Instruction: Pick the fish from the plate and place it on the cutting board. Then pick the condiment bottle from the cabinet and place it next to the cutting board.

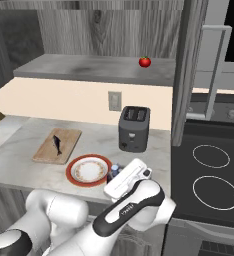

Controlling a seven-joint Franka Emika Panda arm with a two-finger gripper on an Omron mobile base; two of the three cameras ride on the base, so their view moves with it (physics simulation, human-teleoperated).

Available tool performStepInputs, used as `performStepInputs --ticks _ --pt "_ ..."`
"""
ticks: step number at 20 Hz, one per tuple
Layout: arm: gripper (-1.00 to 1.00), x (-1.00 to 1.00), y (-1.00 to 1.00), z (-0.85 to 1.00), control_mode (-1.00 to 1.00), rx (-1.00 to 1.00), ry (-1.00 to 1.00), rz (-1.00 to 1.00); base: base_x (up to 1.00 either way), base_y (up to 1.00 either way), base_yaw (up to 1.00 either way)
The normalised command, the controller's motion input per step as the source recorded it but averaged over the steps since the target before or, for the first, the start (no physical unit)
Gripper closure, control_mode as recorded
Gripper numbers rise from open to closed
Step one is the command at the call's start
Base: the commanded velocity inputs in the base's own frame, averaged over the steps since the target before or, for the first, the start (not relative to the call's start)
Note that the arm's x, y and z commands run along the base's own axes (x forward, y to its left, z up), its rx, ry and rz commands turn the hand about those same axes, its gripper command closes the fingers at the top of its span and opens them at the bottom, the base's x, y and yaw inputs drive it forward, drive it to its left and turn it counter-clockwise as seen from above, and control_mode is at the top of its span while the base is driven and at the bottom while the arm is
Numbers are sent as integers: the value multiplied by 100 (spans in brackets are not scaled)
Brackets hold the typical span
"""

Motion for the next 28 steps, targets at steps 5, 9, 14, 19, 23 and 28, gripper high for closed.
performStepInputs --ticks 5,9,14,19,23,28 --pt "100 23 0 -9 -100 0 0 0 0 0 0" --pt "100 25 0 -14 -100 0 0 0 0 0 0" --pt "100 21 0 -16 -100 0 0 0 0 0 0" --pt "100 18 0 -18 -100 0 0 0 0 0 0" --pt "100 17 0 -18 -100 0 0 0 0 0 0" --pt "100 12 0 -16 -100 0 0 0 0 0 0"
